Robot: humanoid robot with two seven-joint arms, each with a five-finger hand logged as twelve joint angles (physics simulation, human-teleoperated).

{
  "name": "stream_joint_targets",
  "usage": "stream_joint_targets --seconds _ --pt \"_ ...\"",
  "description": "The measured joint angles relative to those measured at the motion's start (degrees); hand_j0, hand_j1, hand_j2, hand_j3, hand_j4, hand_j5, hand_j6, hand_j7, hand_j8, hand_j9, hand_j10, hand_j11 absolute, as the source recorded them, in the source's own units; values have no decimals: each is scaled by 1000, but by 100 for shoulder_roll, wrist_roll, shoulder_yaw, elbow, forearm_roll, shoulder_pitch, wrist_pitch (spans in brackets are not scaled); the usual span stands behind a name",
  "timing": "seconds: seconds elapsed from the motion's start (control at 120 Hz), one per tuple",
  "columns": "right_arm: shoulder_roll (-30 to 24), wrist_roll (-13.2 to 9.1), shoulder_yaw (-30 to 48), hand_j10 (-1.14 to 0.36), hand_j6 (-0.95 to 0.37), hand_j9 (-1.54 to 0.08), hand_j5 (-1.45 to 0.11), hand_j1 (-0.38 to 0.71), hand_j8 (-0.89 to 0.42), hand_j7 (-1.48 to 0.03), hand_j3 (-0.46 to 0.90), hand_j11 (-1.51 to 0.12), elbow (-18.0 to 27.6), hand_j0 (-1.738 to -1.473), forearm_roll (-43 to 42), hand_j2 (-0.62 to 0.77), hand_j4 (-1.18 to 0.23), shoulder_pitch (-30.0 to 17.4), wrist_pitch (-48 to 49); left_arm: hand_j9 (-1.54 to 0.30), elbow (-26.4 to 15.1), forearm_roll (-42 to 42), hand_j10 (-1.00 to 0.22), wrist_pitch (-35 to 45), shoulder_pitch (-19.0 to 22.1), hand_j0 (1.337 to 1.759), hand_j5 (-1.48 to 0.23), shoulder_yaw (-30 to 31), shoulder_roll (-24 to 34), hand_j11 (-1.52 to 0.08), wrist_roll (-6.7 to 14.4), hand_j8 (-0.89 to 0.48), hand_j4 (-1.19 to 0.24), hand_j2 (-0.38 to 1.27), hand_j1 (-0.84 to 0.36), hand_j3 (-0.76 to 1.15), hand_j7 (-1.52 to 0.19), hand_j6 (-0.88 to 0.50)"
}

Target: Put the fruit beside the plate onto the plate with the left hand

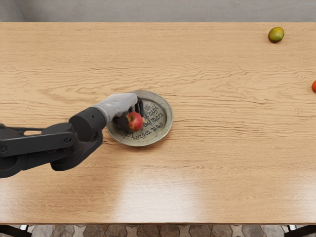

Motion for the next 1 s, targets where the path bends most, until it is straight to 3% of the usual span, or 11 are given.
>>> stream_joint_targets --seconds 0.067,0.125,0.342,0.433,0.625,0.783,0.9,1.0 --pt "0 0 2 0 0 0 0 -349 0 0 0 0 0 -1658 0 0 0 0 0 -925 30 6 -696 -3 -3 1656 -925 1 -51 -925 0 -528 -623 572 -340 0 -920 -437" --pt "0 0 2 0 0 0 0 -349 0 0 0 0 0 -1658 0 0 0 0 0 -881 44 15 -664 -6 -4 1656 -882 0 -53 -881 -1 -524 -622 492 -317 0 -876 -443" --pt "0 0 3 0 0 0 0 -349 0 0 0 0 0 -1658 0 0 0 7 0 -384 25 37 -292 29 -27 1657 -385 -44 32 -384 -1 -244 -277 185 47 0 -383 -216" --pt "0 0 0 0 0 0 0 -349 0 0 0 0 0 -1658 0 0 0 8 0 -266 -127 34 -203 32 -87 1658 -266 -150 345 -266 -1 -173 -194 122 138 0 -265 -155" --pt "0 0 2 0 0 0 0 -349 0 0 0 0 0 -1658 0 0 0 8 0 -127 -368 -184 -99 -95 -162 1658 -127 -644 379 -127 -1 -88 -95 53 247 0 -127 -81" --pt "0 0 3 0 0 0 0 -349 0 0 0 0 0 -1658 0 0 0 8 0 -78 -434 -1360 -62 -1251 -80 1658 -78 -1655 442 -78 -1 -57 -60 28 285 0 -78 -54" --pt "0 0 3 0 0 0 0 -349 0 0 0 0 0 -1658 0 0 0 8 0 -60 -460 -2991 -48 -2942 506 1658 -60 -2959 1010 -60 -1 -46 -47 19 298 0 -60 -44" --pt "0 0 3 0 0 0 0 -349 0 0 0 0 0 -1658 0 0 0 8 0 -51 -452 -4631 -40 -4025 567 1658 -51 -3658 1783 -50 -1 -39 -40 14 306 0 -51 -38"
